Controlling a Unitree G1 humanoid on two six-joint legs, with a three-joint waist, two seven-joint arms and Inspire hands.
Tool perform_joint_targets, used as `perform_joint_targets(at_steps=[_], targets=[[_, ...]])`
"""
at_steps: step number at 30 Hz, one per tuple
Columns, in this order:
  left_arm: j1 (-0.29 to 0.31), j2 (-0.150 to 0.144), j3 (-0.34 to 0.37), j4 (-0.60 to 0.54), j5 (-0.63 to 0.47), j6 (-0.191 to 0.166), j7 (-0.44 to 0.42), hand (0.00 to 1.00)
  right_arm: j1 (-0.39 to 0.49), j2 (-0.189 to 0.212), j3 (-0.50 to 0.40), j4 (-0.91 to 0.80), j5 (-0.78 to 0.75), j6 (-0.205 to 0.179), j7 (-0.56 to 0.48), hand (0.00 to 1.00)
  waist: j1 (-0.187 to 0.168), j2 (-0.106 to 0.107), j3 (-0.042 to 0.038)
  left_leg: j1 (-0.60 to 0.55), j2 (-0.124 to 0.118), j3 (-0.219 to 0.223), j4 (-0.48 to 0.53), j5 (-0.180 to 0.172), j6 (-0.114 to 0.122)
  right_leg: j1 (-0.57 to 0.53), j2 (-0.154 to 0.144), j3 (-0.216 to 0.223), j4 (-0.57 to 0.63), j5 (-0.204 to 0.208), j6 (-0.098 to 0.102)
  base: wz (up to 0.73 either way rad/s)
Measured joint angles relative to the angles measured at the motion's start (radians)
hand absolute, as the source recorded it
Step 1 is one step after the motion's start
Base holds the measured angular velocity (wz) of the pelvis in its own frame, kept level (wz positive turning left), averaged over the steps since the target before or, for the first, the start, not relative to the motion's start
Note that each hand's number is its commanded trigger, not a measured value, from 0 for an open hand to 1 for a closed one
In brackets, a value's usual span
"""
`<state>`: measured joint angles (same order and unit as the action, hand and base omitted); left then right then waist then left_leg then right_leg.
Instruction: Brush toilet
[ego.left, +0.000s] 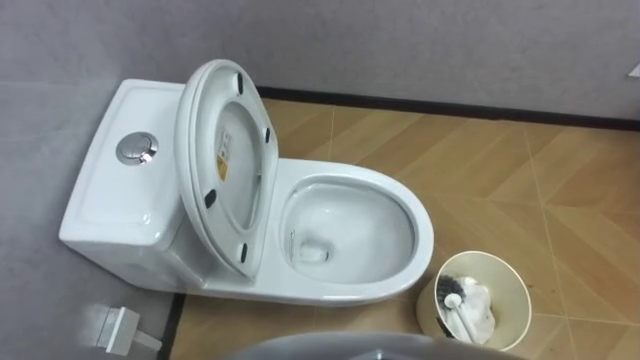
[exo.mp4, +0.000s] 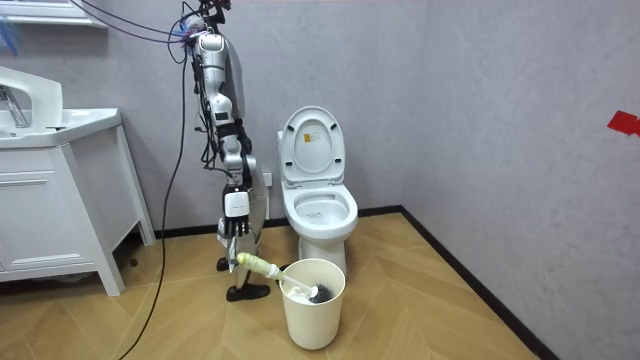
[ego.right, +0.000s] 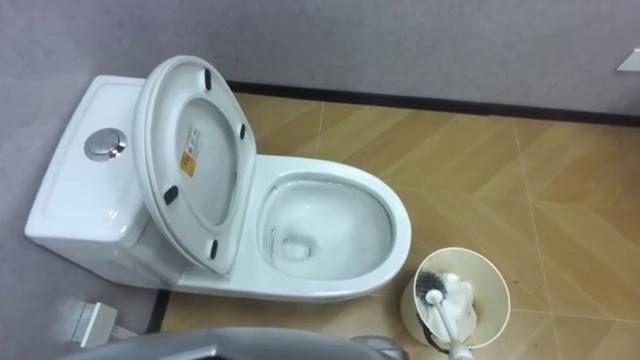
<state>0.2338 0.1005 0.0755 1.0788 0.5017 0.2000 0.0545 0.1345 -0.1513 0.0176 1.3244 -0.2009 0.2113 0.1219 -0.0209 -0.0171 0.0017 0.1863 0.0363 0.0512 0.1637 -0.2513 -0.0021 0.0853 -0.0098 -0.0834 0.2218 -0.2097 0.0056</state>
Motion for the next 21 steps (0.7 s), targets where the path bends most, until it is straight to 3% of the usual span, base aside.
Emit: perform_joint_targets(at_steps=[15, 21], targets=[[-0.001, 0.001, 0.002, -0.001, -0.020, -0.003, 0.000, 0.00, 0.002, 0.000, -0.001, 0.000, -0.001, 0.000, 0.000, 0.00, 0.000, 0.001, -0.0008, -0.002, -0.001, -0.012, -0.004, 0.000, 0.000, 0.001, 0.001, -0.001, 0.000, 0.000, 0.000, 0.00], [0.000, 0.000, 0.062, -0.012, -0.028, -0.005, 0.006, 0.00, 0.000, -0.001, -0.001, -0.004, 0.001, -0.001, 0.001, 0.00, 0.007, 0.005, -0.0027, -0.001, -0.001, -0.003, -0.005, 0.000, 0.000, 0.001, 0.001, 0.001, -0.001, 0.000, 0.000, 0.00]])
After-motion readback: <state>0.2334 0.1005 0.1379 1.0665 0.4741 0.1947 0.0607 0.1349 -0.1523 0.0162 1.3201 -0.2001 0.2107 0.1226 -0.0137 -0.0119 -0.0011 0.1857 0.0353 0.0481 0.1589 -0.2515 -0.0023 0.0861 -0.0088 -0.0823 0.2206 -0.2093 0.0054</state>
